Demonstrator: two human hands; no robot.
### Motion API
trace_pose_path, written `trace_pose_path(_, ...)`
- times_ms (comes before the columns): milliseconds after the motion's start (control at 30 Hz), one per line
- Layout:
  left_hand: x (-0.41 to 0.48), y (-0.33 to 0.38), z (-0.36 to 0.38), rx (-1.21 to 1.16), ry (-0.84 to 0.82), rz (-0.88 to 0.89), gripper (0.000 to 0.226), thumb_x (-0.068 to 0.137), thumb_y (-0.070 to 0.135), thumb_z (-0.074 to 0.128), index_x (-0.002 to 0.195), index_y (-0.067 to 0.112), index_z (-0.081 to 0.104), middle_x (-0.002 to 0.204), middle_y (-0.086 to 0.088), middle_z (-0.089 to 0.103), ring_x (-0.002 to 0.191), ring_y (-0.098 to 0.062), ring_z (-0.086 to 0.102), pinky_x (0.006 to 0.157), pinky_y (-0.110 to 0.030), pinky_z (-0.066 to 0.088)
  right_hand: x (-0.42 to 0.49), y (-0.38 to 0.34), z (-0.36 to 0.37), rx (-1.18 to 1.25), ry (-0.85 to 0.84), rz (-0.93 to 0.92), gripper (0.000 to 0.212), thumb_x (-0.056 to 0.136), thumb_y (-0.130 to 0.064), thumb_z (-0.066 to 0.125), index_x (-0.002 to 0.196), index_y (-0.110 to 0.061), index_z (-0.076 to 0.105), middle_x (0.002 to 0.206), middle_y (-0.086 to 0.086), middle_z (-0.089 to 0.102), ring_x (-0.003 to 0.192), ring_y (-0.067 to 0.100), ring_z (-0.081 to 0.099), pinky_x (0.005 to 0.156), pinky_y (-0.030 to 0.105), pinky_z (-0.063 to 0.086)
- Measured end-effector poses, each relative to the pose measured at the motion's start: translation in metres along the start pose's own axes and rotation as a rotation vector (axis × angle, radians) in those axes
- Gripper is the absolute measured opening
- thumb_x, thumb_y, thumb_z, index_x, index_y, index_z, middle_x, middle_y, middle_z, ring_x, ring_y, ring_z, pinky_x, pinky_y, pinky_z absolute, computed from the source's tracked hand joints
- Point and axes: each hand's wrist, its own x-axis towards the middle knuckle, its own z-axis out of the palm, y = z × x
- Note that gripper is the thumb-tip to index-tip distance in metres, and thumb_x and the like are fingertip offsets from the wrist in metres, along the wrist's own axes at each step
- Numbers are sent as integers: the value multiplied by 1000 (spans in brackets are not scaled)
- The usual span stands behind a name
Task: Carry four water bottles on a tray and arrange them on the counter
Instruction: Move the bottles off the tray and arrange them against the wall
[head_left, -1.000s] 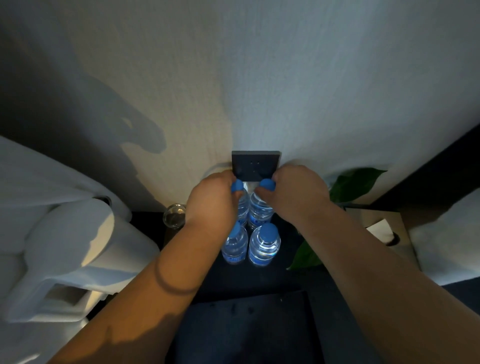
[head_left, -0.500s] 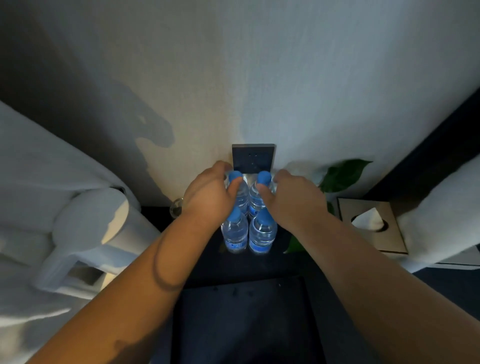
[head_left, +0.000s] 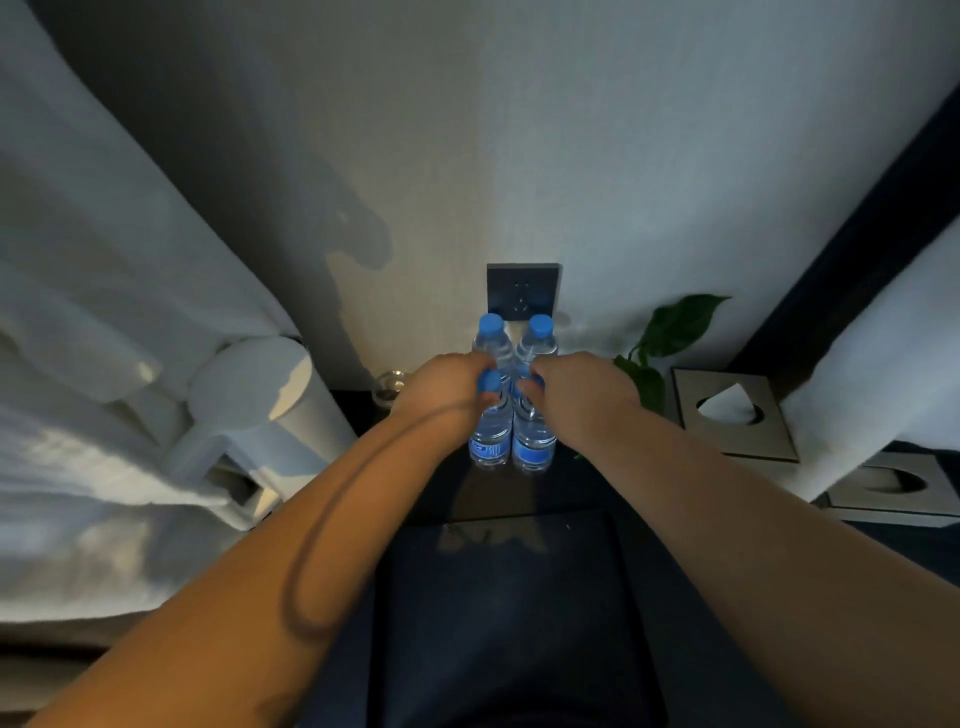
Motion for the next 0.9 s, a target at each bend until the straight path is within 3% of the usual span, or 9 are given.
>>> trace_pose_path(133, 5, 4, -2, 45, -16, 36, 23, 94, 20, 66, 116, 12, 65, 105, -11, 68, 95, -28, 62, 78, -35, 48, 8, -8, -3, -26, -87, 71, 22, 107, -30, 52, 99, -15, 66, 80, 2, 52, 79, 20, 54, 69, 33, 42)
trace_pose_path(233, 6, 9, -5, 125, -30, 56, 18, 92, 15, 64, 110, 13, 65, 102, -10, 67, 92, -27, 63, 80, -38, 52, 6, -18, -8, -97, -140, 67, 12, 104, -18, 54, 96, -12, 63, 73, 1, 44, 77, 20, 53, 69, 34, 44)
trace_pose_path(367, 5, 7, -5, 171, -41, 81, 40, 87, 4, 65, 124, 19, 62, 112, -10, 65, 98, -27, 61, 81, -35, 51, 1, -23, -13, -130, -181, 39, 9, 98, -8, 57, 103, -10, 65, 73, 1, 43, 81, 22, 52, 72, 34, 44)
trace_pose_path(500, 5, 2, -4, 117, -52, 97, 47, 87, 2, 65, 129, 23, 60, 120, -9, 64, 103, -26, 60, 81, -32, 47, -3, -19, -17, -109, -164, 39, 15, 102, -13, 57, 110, -8, 68, 89, 5, 52, 82, 21, 52, 72, 33, 43)
trace_pose_path(600, 2, 1, 1, 8, -11, 43, 40, 90, 13, 69, 128, 24, 61, 117, -6, 65, 102, -25, 62, 82, -33, 50, -7, -16, -21, -112, -171, 18, 18, 103, -15, 57, 118, -10, 66, 101, 7, 59, 91, 23, 58, 73, 33, 42)
trace_pose_path(733, -2, 4, 7, -11, 156, -123, 31, 86, 42, 75, 105, 21, 64, 90, 0, 65, 81, -20, 63, 68, -33, 52, -13, -12, -23, -120, -153, 4, 19, 102, -14, 58, 120, -10, 64, 114, 11, 66, 104, 27, 65, 75, 34, 45)
trace_pose_path(900, 0, 7, 7, 73, 91, -82, 26, 91, 36, 71, 103, 13, 66, 93, -6, 67, 80, -21, 60, 69, -33, 48, -15, -9, -27, -90, -143, 3, 17, 102, -12, 57, 116, -9, 65, 110, 12, 66, 96, 25, 63, 75, 33, 47)
